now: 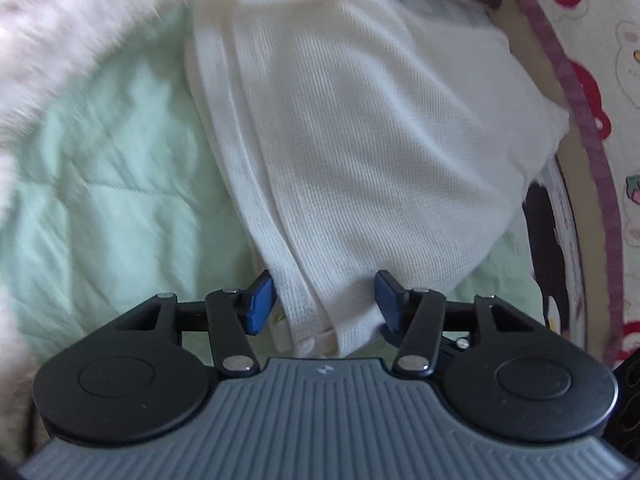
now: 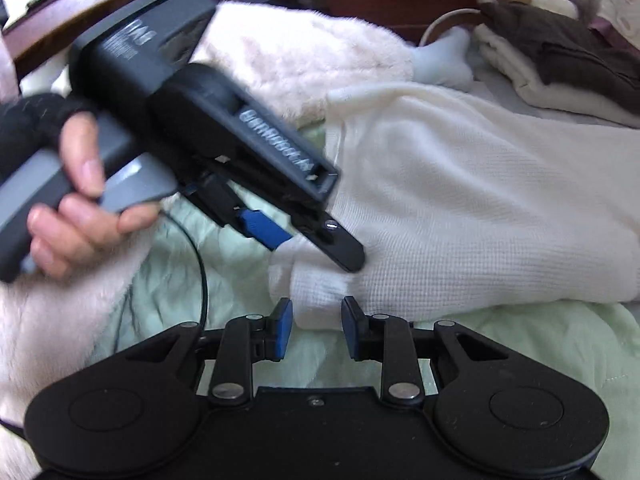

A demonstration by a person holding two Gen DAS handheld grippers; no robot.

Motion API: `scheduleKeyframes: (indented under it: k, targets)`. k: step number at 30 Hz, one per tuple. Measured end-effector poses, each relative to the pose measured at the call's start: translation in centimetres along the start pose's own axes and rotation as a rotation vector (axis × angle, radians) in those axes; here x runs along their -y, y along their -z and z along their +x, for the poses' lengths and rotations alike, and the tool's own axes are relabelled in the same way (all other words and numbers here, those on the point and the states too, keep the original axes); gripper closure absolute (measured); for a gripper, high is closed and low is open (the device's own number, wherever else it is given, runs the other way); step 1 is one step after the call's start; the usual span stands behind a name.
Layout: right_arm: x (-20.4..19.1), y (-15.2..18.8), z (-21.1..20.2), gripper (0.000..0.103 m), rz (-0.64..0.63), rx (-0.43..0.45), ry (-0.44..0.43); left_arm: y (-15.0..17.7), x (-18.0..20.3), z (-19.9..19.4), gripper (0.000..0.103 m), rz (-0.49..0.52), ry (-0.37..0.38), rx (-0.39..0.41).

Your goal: Fold clothes

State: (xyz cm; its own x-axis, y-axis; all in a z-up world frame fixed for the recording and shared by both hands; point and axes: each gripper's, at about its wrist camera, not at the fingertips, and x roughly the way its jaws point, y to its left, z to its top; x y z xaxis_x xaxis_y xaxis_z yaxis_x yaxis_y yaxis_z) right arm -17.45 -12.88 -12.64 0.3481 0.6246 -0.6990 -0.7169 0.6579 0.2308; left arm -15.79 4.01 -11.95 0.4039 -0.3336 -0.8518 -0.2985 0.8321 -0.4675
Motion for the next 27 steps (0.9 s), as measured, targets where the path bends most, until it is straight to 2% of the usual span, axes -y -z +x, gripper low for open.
scheduleKeyframes:
  k: [4, 6, 8, 10, 11, 13, 15, 19, 22, 24, 27]
  targets:
    - [-0.8, -1.5, 1.0, 0.065, -0.038, 0.029, 0.030, -1.1, -1.0, -2.7, 0.051, -0.048, 0.024, 0.101]
    - [-1.7, -2.4, 2.2, 0.067, -0.112, -0.023, 0.035, -2.1, -1.8, -3.4, 0.051, -0.051, 0.045, 0.114]
    - [-2.3, -2.8, 3.4, 0.069, -0.173, -0.084, 0.081, -2.3, -2.2, -3.3, 0.056, -0.044, 0.066, 0.104]
    - [-2.1, -2.7, 3.9, 0.087, -0.172, -0.110, 0.100, -1.8, -1.7, -2.6, 0.061, -0.038, 0.075, 0.091]
    - [-1.9, -2.5, 4.1, 0.092, -0.165, -0.119, 0.106, -1.5, -1.4, -2.1, 0.062, -0.035, 0.080, 0.085]
    - [-0.8, -2.3, 3.4, 0.100, -0.073, -0.095, 0.087, -1.1, -1.4, -1.2, 0.062, -0.044, 0.105, 0.065]
    - [0.4, -2.2, 2.2, 0.100, 0.048, -0.059, 0.071, -1.0, -1.7, -0.7, 0.062, -0.057, 0.137, 0.042]
    - [3.0, -1.7, -0.1, 0.100, 0.267, 0.034, -0.033, -1.1, -1.9, -0.5, 0.062, -0.077, 0.195, 0.026]
    - [3.2, -1.7, -0.9, 0.100, 0.271, 0.046, -0.024, -1.2, -1.8, -0.6, 0.059, -0.082, 0.225, 0.034]
    - [3.1, -1.7, -1.0, 0.100, 0.288, 0.054, -0.074, -1.2, -1.8, -0.4, 0.058, -0.094, 0.251, 0.028]
    - [2.1, -1.7, -0.8, 0.099, 0.247, 0.050, -0.129, -1.2, -1.5, 0.1, 0.057, -0.083, 0.278, 0.026]
